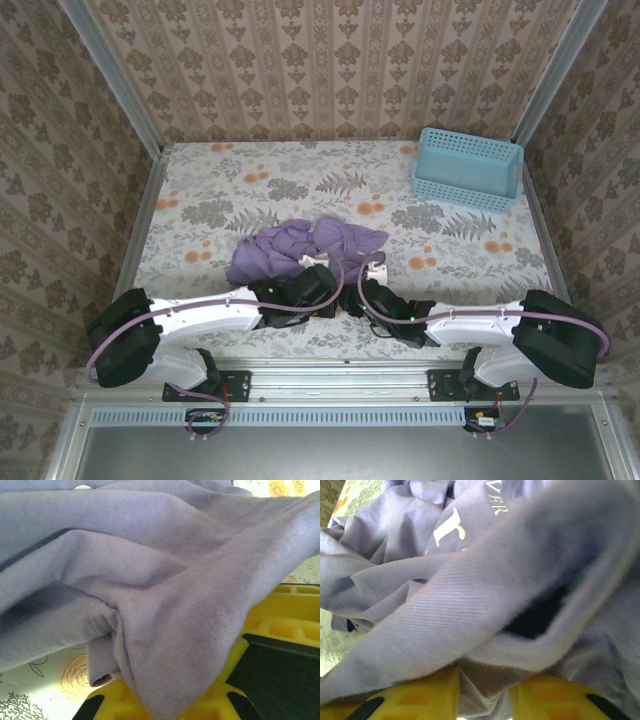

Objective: Fold the inside-out t-shirt

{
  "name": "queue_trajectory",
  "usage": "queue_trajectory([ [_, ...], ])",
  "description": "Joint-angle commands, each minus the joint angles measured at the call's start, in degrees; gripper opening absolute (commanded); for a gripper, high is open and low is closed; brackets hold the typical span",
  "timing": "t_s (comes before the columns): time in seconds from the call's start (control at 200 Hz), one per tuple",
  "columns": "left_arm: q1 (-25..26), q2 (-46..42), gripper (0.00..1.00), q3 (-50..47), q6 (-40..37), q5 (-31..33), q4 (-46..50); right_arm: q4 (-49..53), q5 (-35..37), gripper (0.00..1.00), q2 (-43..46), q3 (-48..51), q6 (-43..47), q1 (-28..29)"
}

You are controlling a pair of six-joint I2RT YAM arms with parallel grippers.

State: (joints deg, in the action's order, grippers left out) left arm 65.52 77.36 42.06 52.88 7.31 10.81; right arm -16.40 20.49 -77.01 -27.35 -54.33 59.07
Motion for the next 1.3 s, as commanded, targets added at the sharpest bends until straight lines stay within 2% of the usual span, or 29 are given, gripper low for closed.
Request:
queue_trajectory([
  [0.0,-0.2,-2.8,0.0,0.4,-0.9,-0.3,0.0,1.1,-0.3,0.21,-0.5,-1.3,-0.5,0.5],
  [0.12,-0.8,-6.3,0.0,0.2,-1.4,0.3,2.3,3.5,0.2,0.08,1.4,2.0,-1.9,1.2],
  [0.27,-3.6,-10.6,0.0,-0.8,-2.5,-2.2,2.3,6.7,1.1,0.03,4.4,6.2,-0.2,2.9],
  [0.5,-6.9,-17.0,0.0,0.8,-4.2,-7.0,3.2,6.1,2.2,0.03,7.0,9.1,1.7,2.7],
  [0.655,-9.8,-20.4,0.0,0.6,-5.3,-9.8,3.8,1.4,0.6,0.03,9.8,10.9,4.7,1.2],
  [0.765,-12.5,-19.9,0.0,-0.6,-5.4,-11.3,4.3,-3.1,-2.6,0.0,13.3,12.2,9.1,1.2],
  [0.875,-14.8,-15.8,0.0,-1.1,-5.1,-13.5,4.6,-5.1,-7.2,0.0,17.0,11.6,14.1,2.2],
  [0.935,-15.0,-13.5,0.0,-1.2,-5.3,-14.1,3.6,-0.6,-7.4,0.09,17.6,9.1,16.1,2.5],
  [0.97,-15.0,-12.7,0.0,-1.2,-5.2,-14.8,2.8,3.6,-5.6,0.23,17.7,7.5,16.5,2.6],
  [1.01,-14.9,-12.2,0.0,-1.3,-5.1,-15.8,1.4,7.4,-3.0,0.45,17.8,6.3,16.5,2.6],
  [1.055,-14.6,-12.1,0.0,-1.3,-5.1,-16.5,0.5,9.9,-0.1,0.56,18.3,5.6,16.3,2.7],
  [1.13,-13.8,-12.3,0.0,-1.0,-6.1,-16.4,0.2,10.4,2.5,0.65,19.5,5.6,16.9,2.2],
  [1.295,-12.2,-13.4,0.0,-0.1,-7.0,-16.4,1.6,7.9,0.1,0.7,17.9,3.3,19.7,-1.3],
])
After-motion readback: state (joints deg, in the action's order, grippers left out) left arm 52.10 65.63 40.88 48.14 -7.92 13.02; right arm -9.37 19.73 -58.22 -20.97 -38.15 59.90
